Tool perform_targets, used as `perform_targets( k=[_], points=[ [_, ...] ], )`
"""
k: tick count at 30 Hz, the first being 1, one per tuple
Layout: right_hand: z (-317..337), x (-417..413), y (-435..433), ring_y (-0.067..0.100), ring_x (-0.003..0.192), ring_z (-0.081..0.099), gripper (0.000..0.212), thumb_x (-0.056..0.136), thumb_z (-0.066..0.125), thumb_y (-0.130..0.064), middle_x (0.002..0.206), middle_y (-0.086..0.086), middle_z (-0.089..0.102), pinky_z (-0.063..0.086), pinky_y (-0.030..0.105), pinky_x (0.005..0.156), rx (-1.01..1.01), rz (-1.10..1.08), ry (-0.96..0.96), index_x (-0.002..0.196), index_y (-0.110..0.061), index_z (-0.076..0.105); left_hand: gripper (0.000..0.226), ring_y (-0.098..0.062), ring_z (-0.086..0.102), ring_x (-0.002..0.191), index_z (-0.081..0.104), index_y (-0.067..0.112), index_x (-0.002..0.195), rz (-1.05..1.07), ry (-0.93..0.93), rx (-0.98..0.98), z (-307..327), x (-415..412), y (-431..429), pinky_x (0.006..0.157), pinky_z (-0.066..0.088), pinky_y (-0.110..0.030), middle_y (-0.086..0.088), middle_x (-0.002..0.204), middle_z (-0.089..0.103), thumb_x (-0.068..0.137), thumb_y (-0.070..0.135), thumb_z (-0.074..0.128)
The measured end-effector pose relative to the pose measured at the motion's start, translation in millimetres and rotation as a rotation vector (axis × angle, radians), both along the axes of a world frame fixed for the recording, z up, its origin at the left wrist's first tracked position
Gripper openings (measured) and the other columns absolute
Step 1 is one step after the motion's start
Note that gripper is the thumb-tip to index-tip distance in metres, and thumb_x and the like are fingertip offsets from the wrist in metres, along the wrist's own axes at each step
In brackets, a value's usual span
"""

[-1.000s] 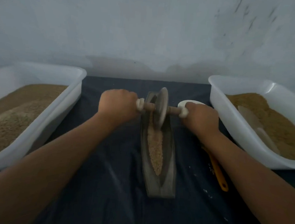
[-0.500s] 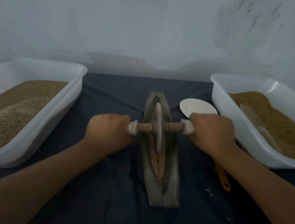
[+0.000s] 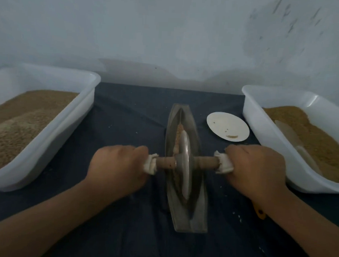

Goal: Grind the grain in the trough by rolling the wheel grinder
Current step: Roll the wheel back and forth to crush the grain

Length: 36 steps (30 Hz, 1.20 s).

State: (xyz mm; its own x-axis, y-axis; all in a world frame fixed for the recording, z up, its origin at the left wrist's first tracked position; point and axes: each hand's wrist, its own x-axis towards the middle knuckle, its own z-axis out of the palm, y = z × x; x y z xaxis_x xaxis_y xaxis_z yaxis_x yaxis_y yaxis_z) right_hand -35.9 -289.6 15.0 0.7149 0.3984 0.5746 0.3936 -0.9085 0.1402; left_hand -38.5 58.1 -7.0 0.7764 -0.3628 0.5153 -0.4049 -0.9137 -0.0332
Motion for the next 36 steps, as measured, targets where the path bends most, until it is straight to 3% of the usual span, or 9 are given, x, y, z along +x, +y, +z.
perform_targets(
  k=[4,7,13,19,23,27,29,32,36],
  points=[
    [11,64,22,0.015,0.046,0.043,0.042,0.096,0.050,-0.055,0.056,-0.011,0.042,0.028,0.024,0.045,-0.021,-0.142,-0.010,0.065,-0.027,0.044,0.047,-0.027,0.053,0.044,0.035,0.025,0.064,0.133,-0.006,0.012,13,56,-16,0.049,0.032,-0.025,0.004,0.054,0.051,0.082,0.040,0.075],
    [9,102,31,0.016,0.057,0.055,0.047,0.096,0.033,-0.058,0.062,-0.008,0.054,0.048,0.033,0.054,0.100,-0.236,0.108,0.068,-0.028,0.056,0.042,-0.025,0.051,0.052,0.040,0.022,0.063,0.247,0.076,0.095,48,108,-36,0.054,0.039,-0.028,0.007,0.057,0.045,0.086,0.049,0.062],
    [-7,45,11,0.008,0.046,0.044,0.042,0.098,0.042,-0.059,0.054,-0.012,0.043,0.036,0.027,0.043,0.014,-0.232,0.092,0.067,-0.032,0.040,0.041,-0.027,0.054,0.054,0.035,0.026,0.068,0.120,0.080,0.146,44,50,-24,0.054,0.036,-0.029,0.007,0.059,0.043,0.087,0.044,0.067],
    [-17,4,-7,0.016,0.048,0.048,0.032,0.090,0.052,-0.056,0.059,-0.010,0.049,0.044,0.033,0.043,-0.001,-0.077,0.049,0.073,-0.029,0.052,0.041,-0.022,0.040,0.038,0.042,0.026,0.063,-0.016,-0.008,0.025,18,4,-8,0.047,0.026,-0.024,0.007,0.052,0.044,0.081,0.037,0.078],
    [3,74,21,0.010,0.042,0.037,0.043,0.098,0.045,-0.056,0.052,-0.014,0.032,0.018,0.018,0.045,0.016,-0.213,-0.046,0.065,-0.029,0.046,0.043,-0.020,0.049,0.048,0.035,0.026,0.062,0.152,0.055,0.070,36,77,-27,0.051,0.031,-0.026,0.011,0.056,0.038,0.087,0.047,0.064],
    [12,113,27,0.023,0.059,0.059,0.040,0.103,0.048,-0.052,0.067,-0.002,0.058,0.050,0.037,0.055,0.007,-0.290,0.080,0.078,-0.022,0.057,0.040,-0.026,0.056,0.058,0.040,0.026,0.066,0.212,0.116,0.038,46,108,-38,0.054,0.036,-0.029,0.006,0.064,0.052,0.092,0.052,0.055],
    [15,100,27,0.020,0.057,0.056,0.035,0.100,0.050,-0.047,0.066,-0.005,0.057,0.050,0.036,0.053,-0.025,-0.262,0.092,0.077,-0.023,0.058,0.037,-0.029,0.062,0.063,0.041,0.024,0.067,0.216,0.116,0.041,40,91,-35,0.056,0.038,-0.030,0.004,0.068,0.058,0.093,0.047,0.055],
    [8,49,15,0.008,0.045,0.037,0.032,0.092,0.059,-0.047,0.054,-0.012,0.039,0.032,0.026,0.040,-0.045,-0.182,0.051,0.067,-0.031,0.046,0.035,-0.026,0.055,0.049,0.042,0.027,0.068,0.117,0.041,0.040,22,41,-19,0.050,0.034,-0.028,0.008,0.058,0.042,0.087,0.042,0.066],
    [-4,0,-8,0.013,0.047,0.043,0.029,0.079,0.061,-0.051,0.058,-0.012,0.043,0.043,0.034,0.042,-0.058,-0.042,0.082,0.069,-0.033,0.041,0.039,-0.019,0.040,0.038,0.045,0.026,0.064,-0.022,0.003,-0.010,11,-6,-4,0.048,0.021,-0.022,0.008,0.052,0.044,0.074,0.032,0.082]
  ],
)
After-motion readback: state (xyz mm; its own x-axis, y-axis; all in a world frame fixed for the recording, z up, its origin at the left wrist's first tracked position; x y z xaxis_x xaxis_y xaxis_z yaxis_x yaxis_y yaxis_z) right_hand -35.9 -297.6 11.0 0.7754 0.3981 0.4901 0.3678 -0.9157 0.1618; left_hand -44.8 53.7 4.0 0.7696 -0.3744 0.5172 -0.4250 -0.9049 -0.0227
